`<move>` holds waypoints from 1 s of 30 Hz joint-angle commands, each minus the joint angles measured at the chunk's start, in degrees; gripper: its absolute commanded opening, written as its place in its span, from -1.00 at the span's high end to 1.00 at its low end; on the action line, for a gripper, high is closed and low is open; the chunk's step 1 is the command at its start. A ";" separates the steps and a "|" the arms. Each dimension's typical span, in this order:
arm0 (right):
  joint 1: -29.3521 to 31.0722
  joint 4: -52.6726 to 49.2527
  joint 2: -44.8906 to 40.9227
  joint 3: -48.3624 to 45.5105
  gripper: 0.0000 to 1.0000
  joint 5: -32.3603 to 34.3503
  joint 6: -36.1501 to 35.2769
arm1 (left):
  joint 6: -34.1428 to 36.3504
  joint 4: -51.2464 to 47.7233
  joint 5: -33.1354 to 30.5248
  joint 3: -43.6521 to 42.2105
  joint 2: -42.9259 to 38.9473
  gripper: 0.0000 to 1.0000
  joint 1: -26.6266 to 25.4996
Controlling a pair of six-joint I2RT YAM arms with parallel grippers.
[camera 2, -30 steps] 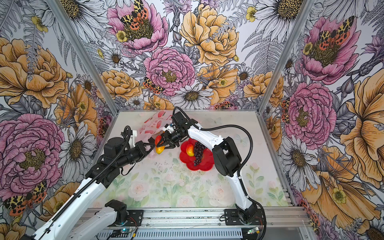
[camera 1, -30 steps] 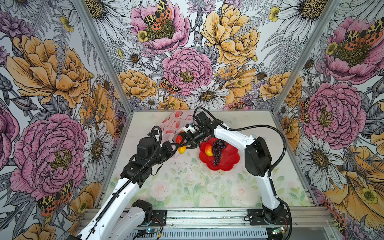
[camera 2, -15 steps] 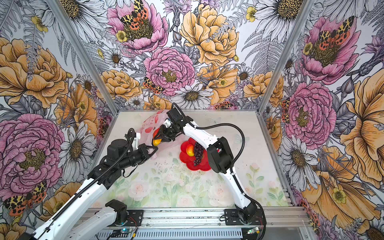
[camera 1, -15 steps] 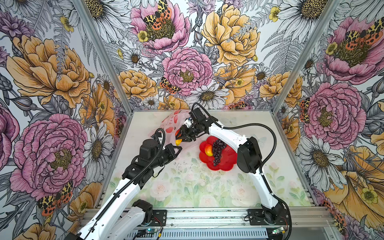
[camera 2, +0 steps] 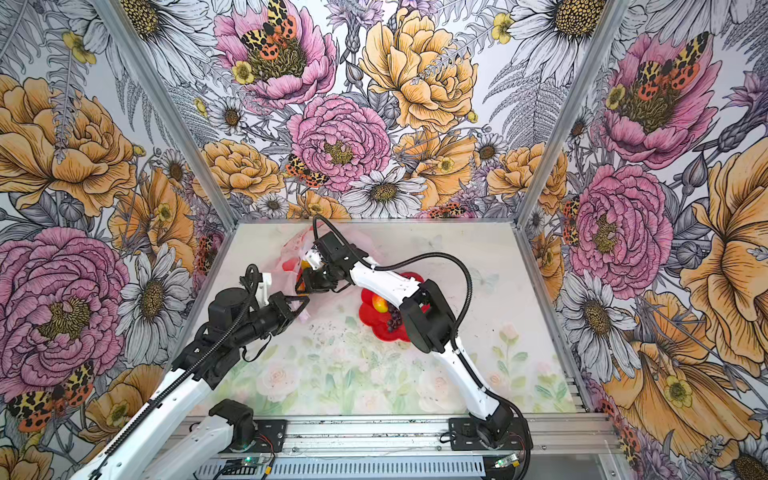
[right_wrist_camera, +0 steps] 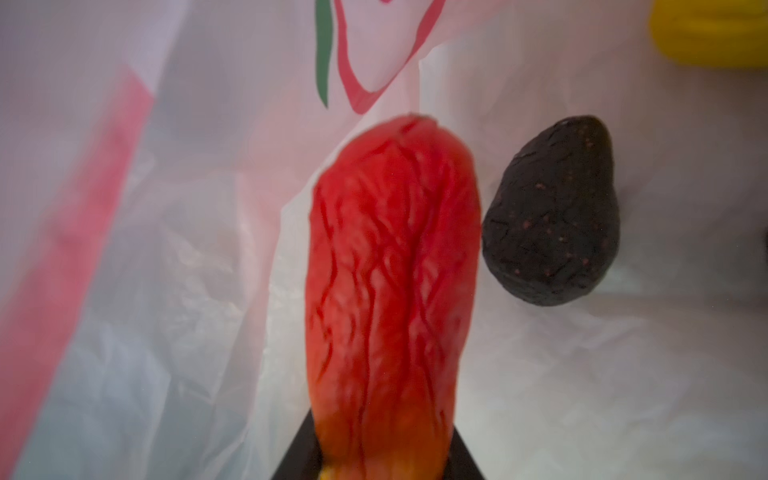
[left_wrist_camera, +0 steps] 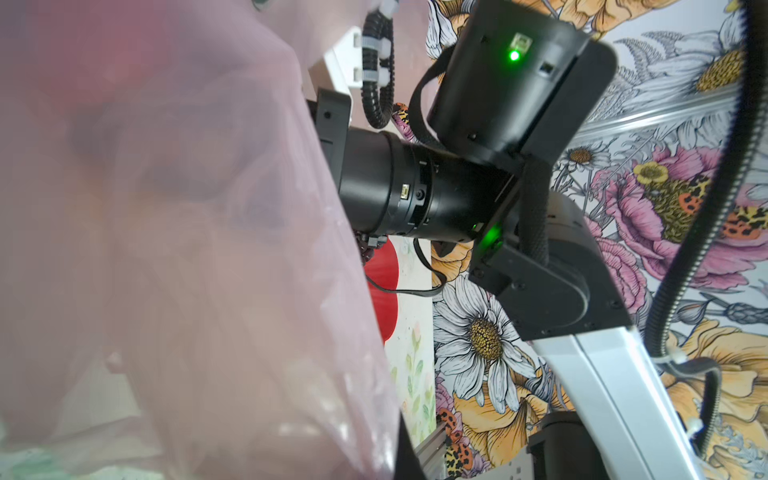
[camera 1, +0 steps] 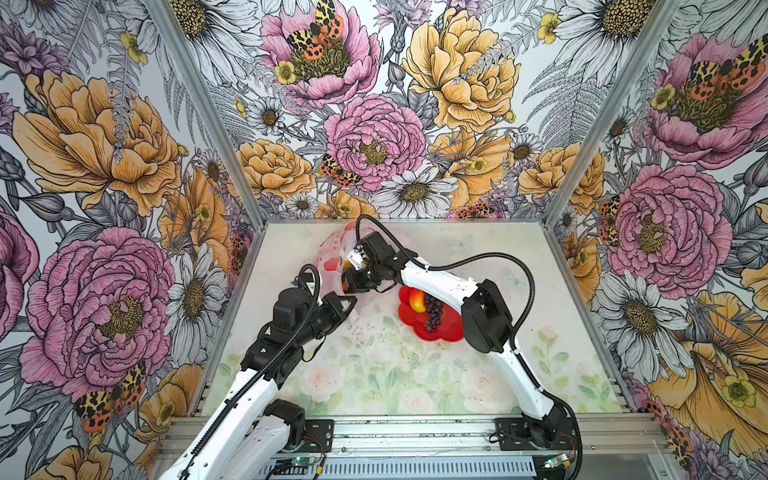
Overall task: Place the fruits into the plastic bag
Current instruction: 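Carry the mango into the mouth of the bag held by the left gripper, then open the right gripper to drop the mango inside the bag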
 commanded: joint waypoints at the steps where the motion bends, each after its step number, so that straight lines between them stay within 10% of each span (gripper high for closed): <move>1: -0.37 6.96 1.24 0.93 0.48 0.16 -1.93 | -2.10 1.60 -0.99 -0.95 -1.56 1.00 0.65; 13: 0.56 9.32 9.23 8.62 0.38 1.37 1.93 | -2.53 -2.06 -2.04 -0.42 -2.60 1.00 0.63; 30: 0.55 9.28 15.31 17.82 -0.30 0.92 7.40 | -0.35 -7.33 -0.92 0.85 -2.45 1.00 2.65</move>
